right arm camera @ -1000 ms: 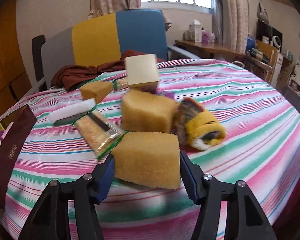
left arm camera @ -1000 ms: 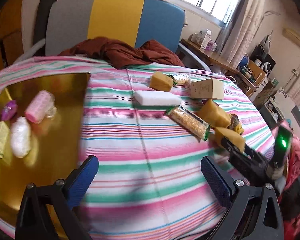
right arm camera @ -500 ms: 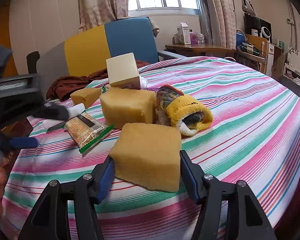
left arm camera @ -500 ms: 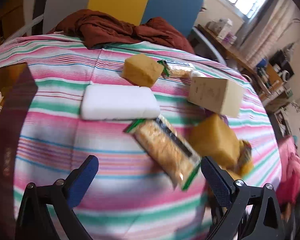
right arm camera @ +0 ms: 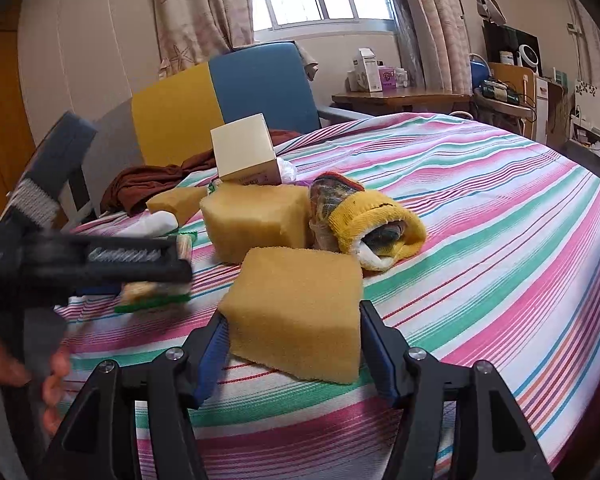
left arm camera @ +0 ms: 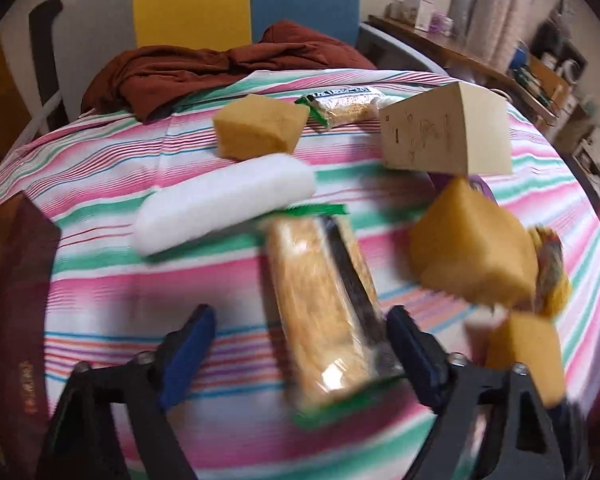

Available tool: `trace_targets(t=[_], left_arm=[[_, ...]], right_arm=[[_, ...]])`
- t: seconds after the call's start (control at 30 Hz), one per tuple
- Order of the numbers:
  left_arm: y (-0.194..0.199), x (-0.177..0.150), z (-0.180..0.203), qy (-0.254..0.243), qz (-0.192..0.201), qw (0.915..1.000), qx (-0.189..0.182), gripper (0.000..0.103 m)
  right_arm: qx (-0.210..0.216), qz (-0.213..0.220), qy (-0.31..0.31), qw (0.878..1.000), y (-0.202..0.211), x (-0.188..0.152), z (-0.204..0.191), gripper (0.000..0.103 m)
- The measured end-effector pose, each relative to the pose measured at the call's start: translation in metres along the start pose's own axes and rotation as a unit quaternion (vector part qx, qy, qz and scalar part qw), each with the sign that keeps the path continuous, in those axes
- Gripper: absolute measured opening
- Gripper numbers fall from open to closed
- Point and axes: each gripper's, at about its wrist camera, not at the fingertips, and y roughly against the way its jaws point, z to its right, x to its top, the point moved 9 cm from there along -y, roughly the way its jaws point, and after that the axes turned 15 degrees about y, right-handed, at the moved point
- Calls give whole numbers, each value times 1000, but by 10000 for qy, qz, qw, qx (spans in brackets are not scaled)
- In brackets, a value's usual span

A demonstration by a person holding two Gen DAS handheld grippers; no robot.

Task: Organize objects
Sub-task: 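Grasp the cracker packet with the left tool while the right tool approaches a yellow sponge, then carry the cracker packet with the left tool into the tray while the right tool brings a sponge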

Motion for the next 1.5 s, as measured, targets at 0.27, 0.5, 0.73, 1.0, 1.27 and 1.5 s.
trace_targets(t=[0.27, 0.5, 0.73, 1.0, 1.27, 1.5], left_arm=[[6, 2, -16, 133, 143, 9992, -348, 81], [-1, 2, -4, -490, 622, 9966, -245, 51], [1, 0, -9, -548, 696, 9956, -297, 48], [16, -13, -20, -559, 834, 9939, -459, 46], [44, -45, -27, -636, 800, 9895, -1024, 46], [78, -60, -38, -467, 752, 9832, -1599, 46]], right_arm=[[1, 15, -4, 10000, 2, -1, 0, 63], [12, 38, -17, 10000, 1, -1, 0, 63], [8, 62, -17, 10000, 0, -1, 1, 63], [-62, -33, 75, 9999, 0, -2, 0, 61], [206, -315, -444, 9983, 20, -5, -1, 58], [354, -301, -478, 9978, 42, -1, -16, 58]])
